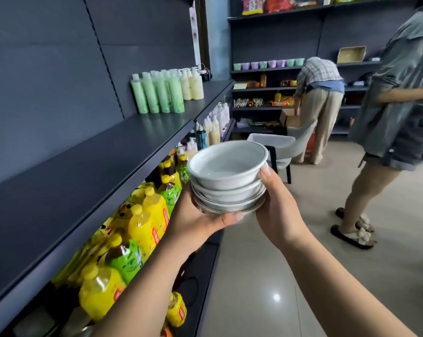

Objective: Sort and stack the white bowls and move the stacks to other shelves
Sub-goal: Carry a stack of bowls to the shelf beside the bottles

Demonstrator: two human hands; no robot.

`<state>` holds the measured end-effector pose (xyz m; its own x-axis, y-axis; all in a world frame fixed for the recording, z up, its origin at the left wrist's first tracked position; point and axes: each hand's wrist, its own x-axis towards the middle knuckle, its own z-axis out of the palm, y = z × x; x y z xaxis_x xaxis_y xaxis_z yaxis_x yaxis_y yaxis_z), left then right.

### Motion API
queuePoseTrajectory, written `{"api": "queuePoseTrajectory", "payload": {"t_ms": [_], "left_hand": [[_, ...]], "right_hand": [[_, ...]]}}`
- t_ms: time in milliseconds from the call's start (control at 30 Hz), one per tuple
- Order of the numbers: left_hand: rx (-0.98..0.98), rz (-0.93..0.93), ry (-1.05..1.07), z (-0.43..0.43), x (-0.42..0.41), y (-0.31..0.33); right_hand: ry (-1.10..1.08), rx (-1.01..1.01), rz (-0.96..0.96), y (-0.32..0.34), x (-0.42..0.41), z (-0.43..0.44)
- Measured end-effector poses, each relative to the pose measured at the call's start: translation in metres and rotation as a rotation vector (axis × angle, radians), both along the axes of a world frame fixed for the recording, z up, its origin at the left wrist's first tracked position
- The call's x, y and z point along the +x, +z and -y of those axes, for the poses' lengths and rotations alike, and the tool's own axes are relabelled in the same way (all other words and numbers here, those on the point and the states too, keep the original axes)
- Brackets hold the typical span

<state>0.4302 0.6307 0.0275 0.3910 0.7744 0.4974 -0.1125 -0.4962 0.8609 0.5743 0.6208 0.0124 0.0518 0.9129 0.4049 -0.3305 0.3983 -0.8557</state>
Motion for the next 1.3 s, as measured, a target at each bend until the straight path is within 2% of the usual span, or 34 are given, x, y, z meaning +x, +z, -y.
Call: {"api": "queuePoseTrajectory", "payload": {"t_ms": [267, 533, 800, 933, 1067, 1167, 1300], "left_hand": [[-0.046, 0.063, 0.13, -0.12, 0.073, 0.017], [-0.015, 0.006, 0.258, -0.217, 0.092, 0.014], [-0.036, 0.038, 0.352, -0.341, 0.089, 0.021], [-0.031, 0.025, 0.43, -0.4, 0.075, 0.028], [-0.048, 0.008, 0.59, -0.443, 0.053, 0.027], [-0.066, 0.017, 0.695, -0.463, 0.04, 0.02], [-0.101, 0.001, 0.884, -0.473, 0.027, 0.011]], "right_hand": [[0.133, -0.012, 0.027, 0.018, 0.07, -0.146], [0.312, -0.01, -0.059, 0.017, 0.087, -0.258], [0.318, 0.019, -0.103, 0.028, 0.079, -0.385], [0.365, 0.036, -0.039, 0.042, 0.063, -0.454], [0.482, 0.026, -0.062, 0.044, 0.037, -0.508], [0.555, -0.095, -0.116, 0.037, 0.019, -0.539], [0.668, -0.15, -0.057, 0.03, -0.009, -0.568]]}}
